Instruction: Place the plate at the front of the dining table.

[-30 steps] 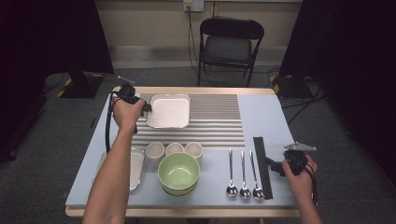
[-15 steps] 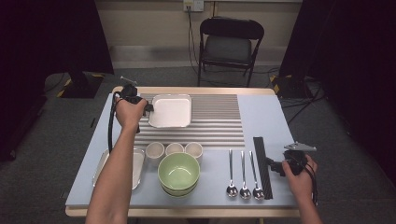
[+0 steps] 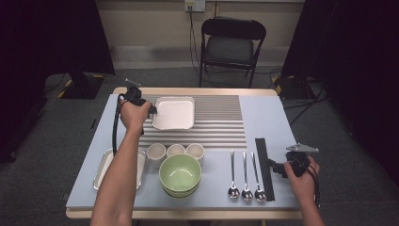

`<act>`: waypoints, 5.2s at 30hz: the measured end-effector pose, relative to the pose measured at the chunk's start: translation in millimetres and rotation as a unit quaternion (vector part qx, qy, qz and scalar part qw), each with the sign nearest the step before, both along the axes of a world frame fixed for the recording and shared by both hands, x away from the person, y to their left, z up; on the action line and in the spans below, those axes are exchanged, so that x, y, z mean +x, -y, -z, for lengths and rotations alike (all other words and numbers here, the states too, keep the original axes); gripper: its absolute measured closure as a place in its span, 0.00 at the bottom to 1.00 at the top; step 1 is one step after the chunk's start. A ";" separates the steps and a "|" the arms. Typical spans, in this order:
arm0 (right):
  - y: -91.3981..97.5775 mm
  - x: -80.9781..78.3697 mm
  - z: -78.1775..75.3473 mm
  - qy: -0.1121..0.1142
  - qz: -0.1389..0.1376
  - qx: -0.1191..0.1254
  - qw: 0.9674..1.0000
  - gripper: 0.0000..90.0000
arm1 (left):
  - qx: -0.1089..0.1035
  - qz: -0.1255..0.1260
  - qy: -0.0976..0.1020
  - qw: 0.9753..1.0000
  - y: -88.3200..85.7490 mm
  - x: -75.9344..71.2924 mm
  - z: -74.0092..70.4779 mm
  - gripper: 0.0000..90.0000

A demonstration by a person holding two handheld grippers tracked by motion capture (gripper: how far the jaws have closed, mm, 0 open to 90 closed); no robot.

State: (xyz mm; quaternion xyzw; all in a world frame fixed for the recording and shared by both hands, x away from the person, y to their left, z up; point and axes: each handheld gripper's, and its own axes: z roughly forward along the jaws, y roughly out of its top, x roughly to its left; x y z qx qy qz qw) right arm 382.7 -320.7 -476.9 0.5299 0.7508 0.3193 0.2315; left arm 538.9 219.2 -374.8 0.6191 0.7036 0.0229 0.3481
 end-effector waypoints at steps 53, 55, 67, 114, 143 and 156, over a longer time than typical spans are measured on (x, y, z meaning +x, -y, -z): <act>0.0 0.2 0.0 -0.001 0.000 0.000 1.000 0.17 | -0.003 -0.015 -0.009 1.000 19.2 17.0 24.5 0.99; -0.2 0.1 0.0 -0.001 0.001 0.000 1.000 0.17 | -0.002 -0.015 -0.009 1.000 19.4 17.5 25.3 0.99; -0.1 0.2 0.0 -0.001 0.001 0.000 1.000 0.17 | 0.006 -0.014 -0.010 1.000 21.5 21.9 24.6 0.99; -0.1 0.4 0.0 -0.002 0.001 0.001 1.000 0.17 | 0.042 -0.020 -0.024 0.999 36.2 35.2 45.9 0.97; -0.1 0.4 0.0 -0.002 0.001 0.001 1.000 0.17 | 0.044 -0.015 -0.037 0.998 40.5 37.4 55.0 0.97; -0.1 0.4 0.0 -0.002 0.001 0.001 1.000 0.17 | 0.053 -0.002 -0.043 0.998 38.6 39.7 58.2 0.98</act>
